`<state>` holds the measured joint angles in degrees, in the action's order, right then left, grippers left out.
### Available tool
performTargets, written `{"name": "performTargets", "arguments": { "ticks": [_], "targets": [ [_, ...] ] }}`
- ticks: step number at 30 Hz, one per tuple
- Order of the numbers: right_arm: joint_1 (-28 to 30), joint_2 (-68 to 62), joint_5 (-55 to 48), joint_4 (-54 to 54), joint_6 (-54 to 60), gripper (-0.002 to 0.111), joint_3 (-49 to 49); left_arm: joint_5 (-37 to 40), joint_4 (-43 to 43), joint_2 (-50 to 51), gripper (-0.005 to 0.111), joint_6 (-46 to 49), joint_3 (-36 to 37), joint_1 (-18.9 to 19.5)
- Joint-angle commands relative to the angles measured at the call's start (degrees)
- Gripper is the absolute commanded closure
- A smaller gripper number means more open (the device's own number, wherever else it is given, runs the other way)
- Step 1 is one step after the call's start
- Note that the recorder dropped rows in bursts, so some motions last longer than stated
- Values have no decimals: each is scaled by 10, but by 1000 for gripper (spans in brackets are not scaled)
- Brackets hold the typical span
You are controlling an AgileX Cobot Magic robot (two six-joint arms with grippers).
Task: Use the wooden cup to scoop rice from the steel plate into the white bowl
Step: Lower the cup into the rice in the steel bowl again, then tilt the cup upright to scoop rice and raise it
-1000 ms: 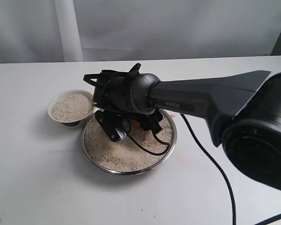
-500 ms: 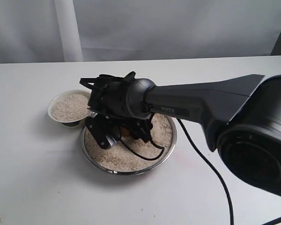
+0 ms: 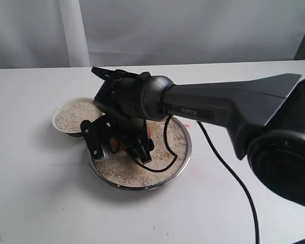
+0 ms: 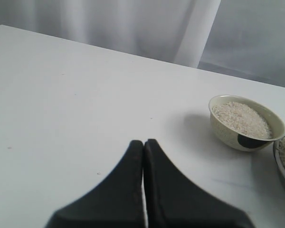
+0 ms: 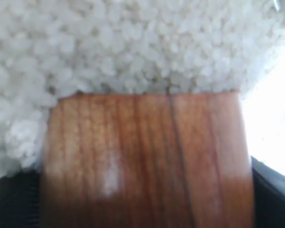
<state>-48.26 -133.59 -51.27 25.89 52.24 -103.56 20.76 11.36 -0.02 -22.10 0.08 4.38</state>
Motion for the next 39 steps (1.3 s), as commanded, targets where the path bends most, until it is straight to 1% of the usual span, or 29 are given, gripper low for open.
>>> {"name": "performTargets", "arguments": {
  "ticks": [1,4,14,23,29,35,39],
  "targets": [
    [11,10,12,-56,0,108,-2,-4,-3,0,107,-2,-1,-4],
    [22,10,8,-68,0,108,-2,-4,-3,0,107,-2,-1,-4],
    [61,10,31,-201,36,108,-2,-4,-3,0,107,-2,-1,-4],
    [90,10,32,-317,104,108,-2,-4,-3,0,107,-2,-1,-4],
    [112,10,31,-375,145,108,-2,-4,-3,0,107,-2,-1,-4],
    [136,10,25,-452,213,108,0,-4,-3,0,107,-2,-1,-4],
    [158,12,27,-514,301,108,27,-4,-3,0,107,-1,-1,-4]
  ]
}}
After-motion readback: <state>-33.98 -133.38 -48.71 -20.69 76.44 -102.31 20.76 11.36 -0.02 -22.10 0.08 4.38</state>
